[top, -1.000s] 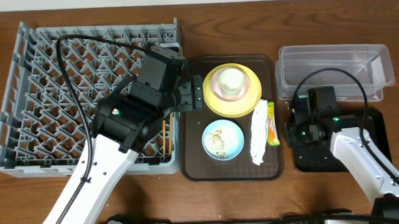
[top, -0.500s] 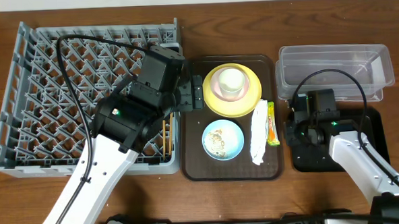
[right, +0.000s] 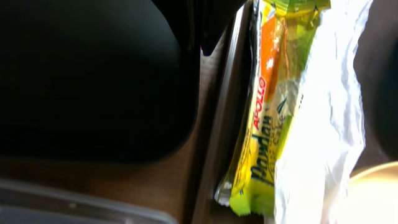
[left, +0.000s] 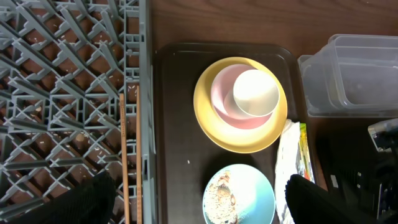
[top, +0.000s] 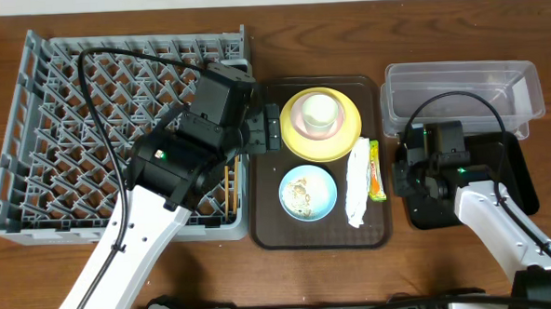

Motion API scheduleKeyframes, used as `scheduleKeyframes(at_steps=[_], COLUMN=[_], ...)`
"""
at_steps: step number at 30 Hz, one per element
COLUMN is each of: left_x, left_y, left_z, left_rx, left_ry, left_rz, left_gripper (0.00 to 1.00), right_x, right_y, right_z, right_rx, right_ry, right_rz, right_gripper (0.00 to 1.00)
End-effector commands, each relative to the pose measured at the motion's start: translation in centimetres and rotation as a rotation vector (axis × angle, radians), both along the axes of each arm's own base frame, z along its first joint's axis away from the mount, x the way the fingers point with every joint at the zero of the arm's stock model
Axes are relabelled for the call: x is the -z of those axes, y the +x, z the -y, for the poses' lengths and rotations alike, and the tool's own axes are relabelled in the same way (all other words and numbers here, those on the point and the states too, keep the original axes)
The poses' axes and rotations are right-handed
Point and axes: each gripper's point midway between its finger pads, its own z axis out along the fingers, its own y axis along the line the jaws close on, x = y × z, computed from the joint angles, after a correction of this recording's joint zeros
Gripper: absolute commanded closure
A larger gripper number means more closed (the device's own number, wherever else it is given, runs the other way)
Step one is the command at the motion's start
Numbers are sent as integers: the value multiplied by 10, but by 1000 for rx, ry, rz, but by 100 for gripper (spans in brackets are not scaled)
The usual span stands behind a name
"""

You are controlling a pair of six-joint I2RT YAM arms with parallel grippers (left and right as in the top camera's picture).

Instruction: Sort waste into correct bins and load items into the dishwasher

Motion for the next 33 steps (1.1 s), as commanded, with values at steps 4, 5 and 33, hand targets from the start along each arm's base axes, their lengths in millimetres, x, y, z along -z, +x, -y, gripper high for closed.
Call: scheduleKeyframes(at_steps=[4, 5, 33], left_x=[-4, -4, -4], left_y=[2, 2, 2], left_z=[-3, -3, -3], left_rx=[-12, -12, -12], left_ry=[8, 8, 8], left_rz=[14, 14, 14], left_gripper=[10, 9, 10], right_x=[-2, -2, -111], right_y=[4, 5, 15], right_z=[-3, -3, -43], right_rx=[35, 46, -84], right_ry=[24, 29, 165], right_rz=[13, 15, 147], right_gripper=[97, 96, 60])
